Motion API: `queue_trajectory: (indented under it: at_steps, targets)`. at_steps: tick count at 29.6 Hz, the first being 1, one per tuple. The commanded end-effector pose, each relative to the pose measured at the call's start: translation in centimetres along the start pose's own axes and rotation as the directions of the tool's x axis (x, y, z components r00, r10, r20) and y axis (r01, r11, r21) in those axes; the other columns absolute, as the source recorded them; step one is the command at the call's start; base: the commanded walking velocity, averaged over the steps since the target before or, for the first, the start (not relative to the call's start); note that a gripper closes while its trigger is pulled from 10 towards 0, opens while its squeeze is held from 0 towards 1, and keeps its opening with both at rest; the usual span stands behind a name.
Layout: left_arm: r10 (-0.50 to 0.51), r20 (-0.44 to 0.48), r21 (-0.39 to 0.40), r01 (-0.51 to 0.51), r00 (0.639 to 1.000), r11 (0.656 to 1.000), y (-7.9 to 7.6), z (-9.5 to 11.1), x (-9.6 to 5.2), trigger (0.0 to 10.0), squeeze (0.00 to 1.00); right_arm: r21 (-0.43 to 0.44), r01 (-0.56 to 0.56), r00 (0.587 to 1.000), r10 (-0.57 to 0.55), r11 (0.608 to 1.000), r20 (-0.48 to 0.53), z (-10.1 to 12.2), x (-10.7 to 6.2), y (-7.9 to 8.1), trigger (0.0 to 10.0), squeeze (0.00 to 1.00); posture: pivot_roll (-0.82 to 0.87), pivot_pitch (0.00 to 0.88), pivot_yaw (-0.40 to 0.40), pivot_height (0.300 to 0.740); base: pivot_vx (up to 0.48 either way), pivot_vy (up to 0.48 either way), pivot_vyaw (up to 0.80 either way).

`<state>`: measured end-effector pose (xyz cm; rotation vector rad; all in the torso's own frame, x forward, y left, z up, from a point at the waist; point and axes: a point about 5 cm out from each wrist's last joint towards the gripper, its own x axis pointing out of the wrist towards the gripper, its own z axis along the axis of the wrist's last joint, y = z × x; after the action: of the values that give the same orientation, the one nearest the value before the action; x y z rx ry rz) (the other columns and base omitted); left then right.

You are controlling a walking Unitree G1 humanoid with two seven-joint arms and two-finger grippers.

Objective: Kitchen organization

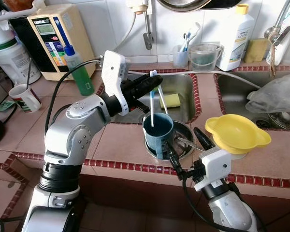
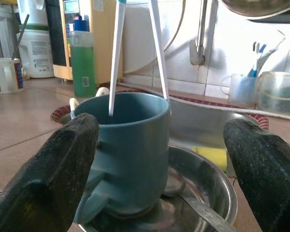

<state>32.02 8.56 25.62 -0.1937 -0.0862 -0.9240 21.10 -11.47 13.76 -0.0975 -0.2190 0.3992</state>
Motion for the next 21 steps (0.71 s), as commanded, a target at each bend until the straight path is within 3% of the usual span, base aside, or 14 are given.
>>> queue_trajectory:
  at_steps: [1, 13, 21]
  targets:
    - [-0.006, 0.028, 0.019, 0.005, 1.0, 1.0, -0.1, 1.1, -0.2, 10.0, 0.0, 0.011, -0.008, 1.0, 0.007, 1.0, 0.01, 0.1, 0.1, 0.1, 10.0, 0.0, -0.19, 0.003, 0.151, 0.74, 0.0, 0.0, 0.0]
    - [0.016, 0.195, -0.104, 0.005, 0.981, 0.995, 0.3, 4.3, -0.1, 10.0, 0.0, 0.016, -0.003, 1.0, 0.002, 1.0, 0.031, 0.6, 0.3, -0.5, 10.0, 0.0, -0.19, 0.011, 0.156, 0.74, 0.0, 0.0, 0.0]
    - [0.072, 0.195, -0.068, -0.06, 0.978, 0.996, 1.5, 4.7, -0.4, 10.0, 0.0, 0.042, 0.036, 0.993, -0.041, 0.998, 0.111, 2.4, 1.2, -1.2, 10.0, 0.0, -0.19, 0.021, 0.161, 0.74, 0.0, 0.0, 0.0]
